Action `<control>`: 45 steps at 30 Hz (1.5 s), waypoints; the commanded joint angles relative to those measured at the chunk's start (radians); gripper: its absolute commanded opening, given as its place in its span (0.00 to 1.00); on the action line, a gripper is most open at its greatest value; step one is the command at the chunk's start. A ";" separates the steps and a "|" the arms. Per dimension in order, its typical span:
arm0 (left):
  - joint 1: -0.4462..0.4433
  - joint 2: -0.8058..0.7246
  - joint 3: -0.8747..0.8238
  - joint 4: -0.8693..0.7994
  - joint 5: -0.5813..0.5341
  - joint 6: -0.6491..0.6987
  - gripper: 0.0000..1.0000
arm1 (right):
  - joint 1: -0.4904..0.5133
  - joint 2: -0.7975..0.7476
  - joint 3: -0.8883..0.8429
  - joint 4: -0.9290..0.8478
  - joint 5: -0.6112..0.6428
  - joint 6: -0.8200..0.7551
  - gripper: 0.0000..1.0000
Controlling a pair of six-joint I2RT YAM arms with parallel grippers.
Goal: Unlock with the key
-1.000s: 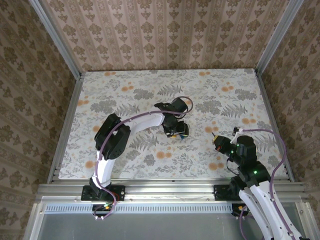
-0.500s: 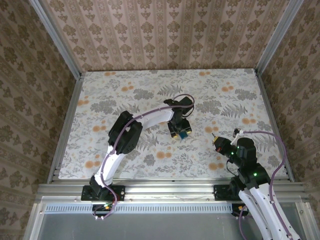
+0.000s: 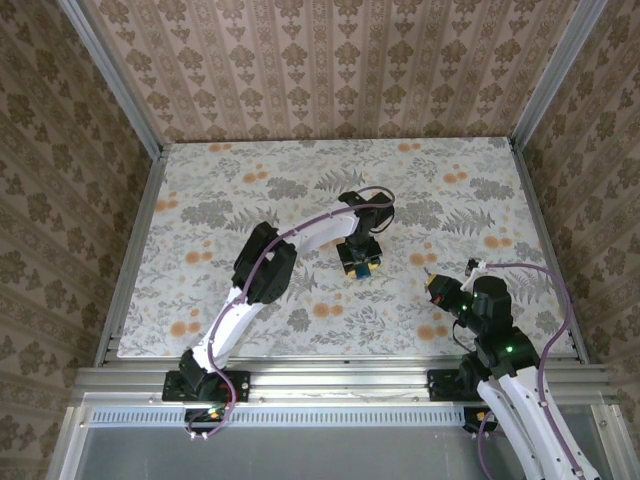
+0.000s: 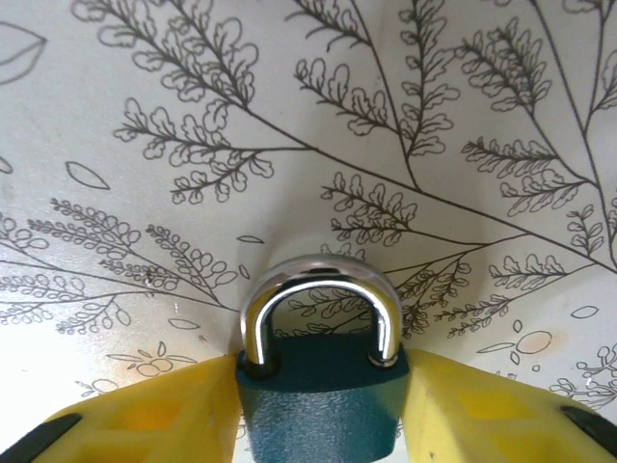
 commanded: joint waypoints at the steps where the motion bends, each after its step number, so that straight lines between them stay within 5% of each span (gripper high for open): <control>1: 0.019 0.009 -0.065 -0.037 -0.048 0.038 0.51 | -0.005 -0.016 -0.011 0.012 -0.018 0.020 0.00; 11: 0.122 -0.183 -0.271 0.041 -0.200 0.159 0.44 | -0.003 0.048 0.008 0.057 -0.045 0.005 0.00; 29: 0.151 -0.187 -0.312 0.113 -0.127 0.232 0.59 | 0.052 0.162 0.024 0.174 -0.068 0.003 0.00; 45: 0.179 -0.198 -0.408 0.199 -0.055 0.232 0.41 | 0.102 0.226 0.029 0.239 -0.081 -0.007 0.00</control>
